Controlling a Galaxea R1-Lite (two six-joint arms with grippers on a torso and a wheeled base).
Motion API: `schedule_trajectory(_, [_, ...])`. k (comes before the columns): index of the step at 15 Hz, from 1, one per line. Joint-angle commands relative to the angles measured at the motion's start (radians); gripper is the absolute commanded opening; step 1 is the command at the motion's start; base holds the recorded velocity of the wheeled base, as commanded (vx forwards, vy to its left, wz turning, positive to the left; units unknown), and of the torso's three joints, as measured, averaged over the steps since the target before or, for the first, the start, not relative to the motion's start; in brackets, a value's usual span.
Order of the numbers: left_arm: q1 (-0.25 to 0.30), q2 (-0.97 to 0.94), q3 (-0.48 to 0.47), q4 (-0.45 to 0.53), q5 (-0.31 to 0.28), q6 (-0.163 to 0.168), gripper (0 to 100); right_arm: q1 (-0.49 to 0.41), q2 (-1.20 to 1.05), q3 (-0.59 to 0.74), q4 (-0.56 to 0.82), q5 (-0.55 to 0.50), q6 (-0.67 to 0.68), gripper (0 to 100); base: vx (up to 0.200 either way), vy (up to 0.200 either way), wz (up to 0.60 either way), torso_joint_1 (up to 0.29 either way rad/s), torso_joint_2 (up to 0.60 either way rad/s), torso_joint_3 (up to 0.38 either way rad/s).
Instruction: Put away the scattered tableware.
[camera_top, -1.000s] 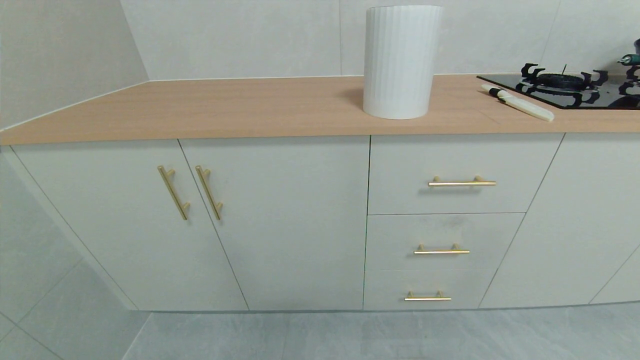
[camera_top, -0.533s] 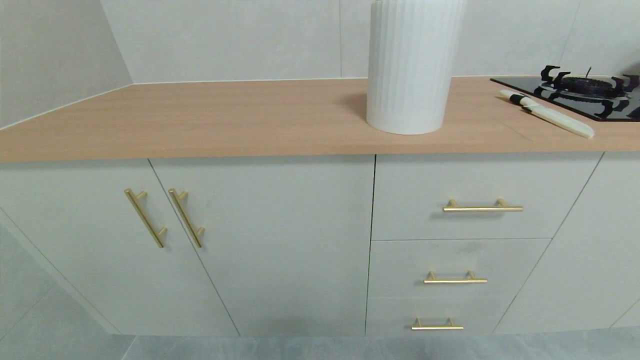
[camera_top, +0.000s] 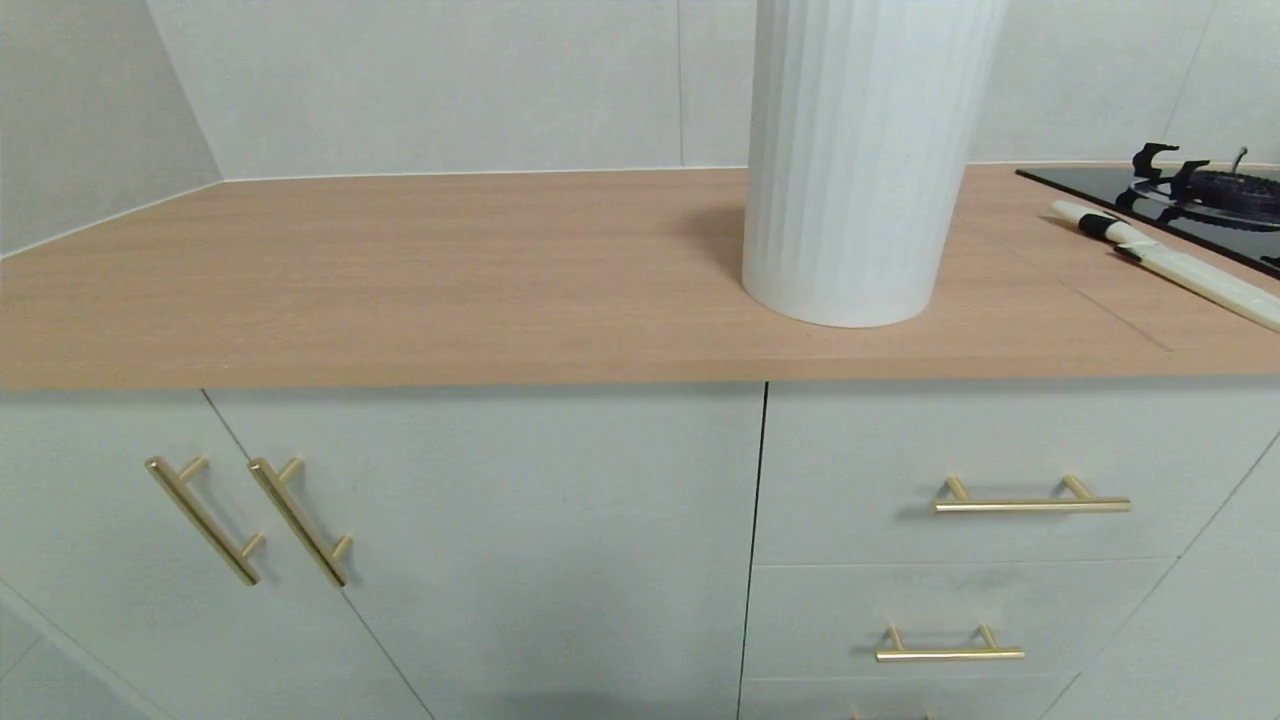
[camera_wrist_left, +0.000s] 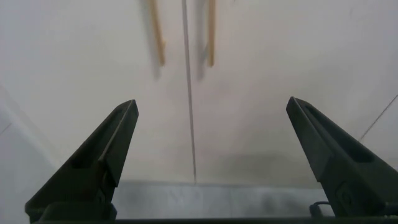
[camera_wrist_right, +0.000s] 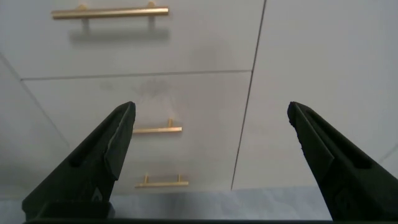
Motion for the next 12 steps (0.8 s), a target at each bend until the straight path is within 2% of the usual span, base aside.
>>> schedule_trajectory(1, [0.001,0.000,0.000,-0.001,-0.001,-0.002,100,0.000,0.001,0.000,0.000,0.000,0.000,100,0.200,0.000,0.00,-0.017,0.01,-0.002])
schedule_trajectory(3, [0.001,0.000,0.000,-0.001,0.001,-0.003,100,0.001,0.001,0.000,0.000,0.000,0.000,100,0.000,0.000,0.00,0.000,0.00,0.000])
schedule_trajectory(6, [0.001,0.000,0.000,-0.001,0.001,-0.003,100,0.000,0.003,0.000,0.000,0.000,0.000,100,0.000,0.000,-0.60,0.004,0.00,0.001])
schedule_trajectory(12, [0.001,0.000,0.000,-0.001,-0.001,-0.003,100,0.000,0.001,0.000,0.000,0.000,0.000,100,0.000,0.000,0.00,0.000,0.00,0.000])
